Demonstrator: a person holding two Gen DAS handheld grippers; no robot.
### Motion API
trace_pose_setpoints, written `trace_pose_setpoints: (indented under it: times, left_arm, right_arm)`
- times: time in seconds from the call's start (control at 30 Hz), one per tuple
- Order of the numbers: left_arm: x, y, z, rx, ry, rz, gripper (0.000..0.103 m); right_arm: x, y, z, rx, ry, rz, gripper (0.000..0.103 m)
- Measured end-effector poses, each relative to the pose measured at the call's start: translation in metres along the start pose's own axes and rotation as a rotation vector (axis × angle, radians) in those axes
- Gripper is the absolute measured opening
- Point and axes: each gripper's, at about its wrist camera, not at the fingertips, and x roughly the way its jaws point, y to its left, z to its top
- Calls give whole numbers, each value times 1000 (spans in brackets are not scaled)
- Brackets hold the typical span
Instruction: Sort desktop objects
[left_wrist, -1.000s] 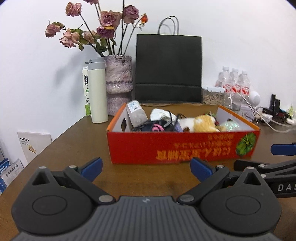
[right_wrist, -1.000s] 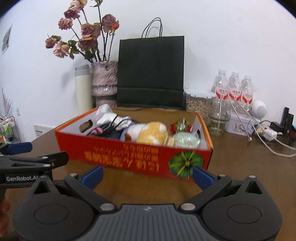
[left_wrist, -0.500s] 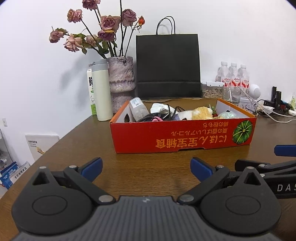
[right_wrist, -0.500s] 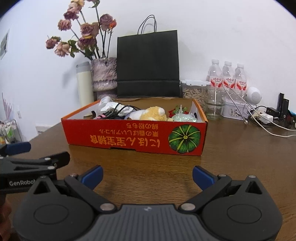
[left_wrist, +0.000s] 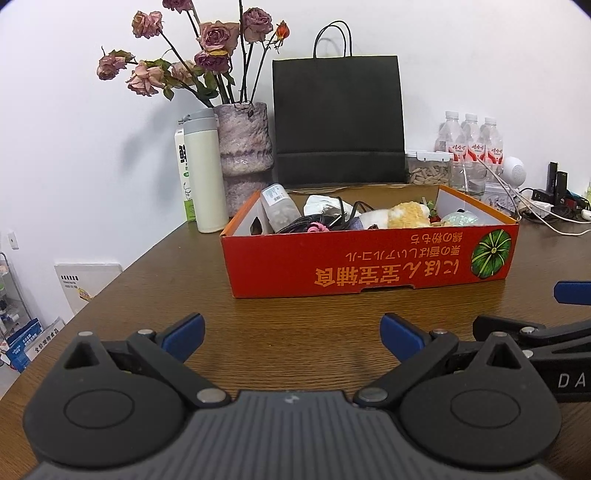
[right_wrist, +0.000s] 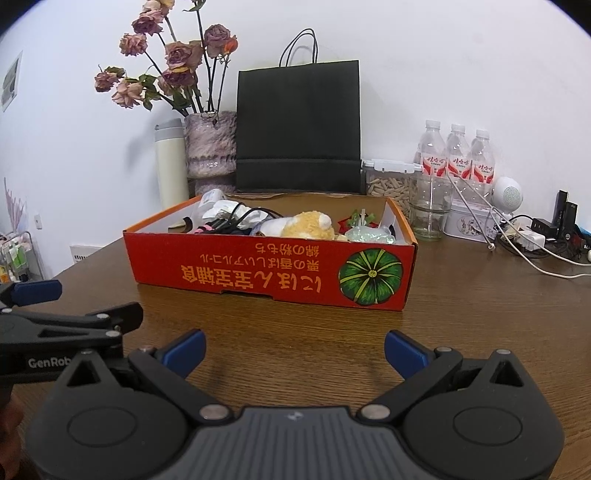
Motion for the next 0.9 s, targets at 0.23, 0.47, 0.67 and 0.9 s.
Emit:
trace_pose_setpoints:
  times: [0.23, 0.47, 0.67, 0.9]
  left_arm:
    - [0, 1, 0, 2, 0, 3, 103]
    - [0, 0, 0, 2, 1, 3, 103]
    - [0, 1, 1, 2, 1, 3, 103]
    - [0, 3, -2, -4, -10, -11, 103]
  right_arm:
    - [0, 0, 0, 0, 0, 0, 103]
    - [0, 0, 0, 0, 1, 1, 103]
    - [0, 0, 0, 0, 1, 0, 103]
    - [2, -1, -2, 13, 4, -2, 103]
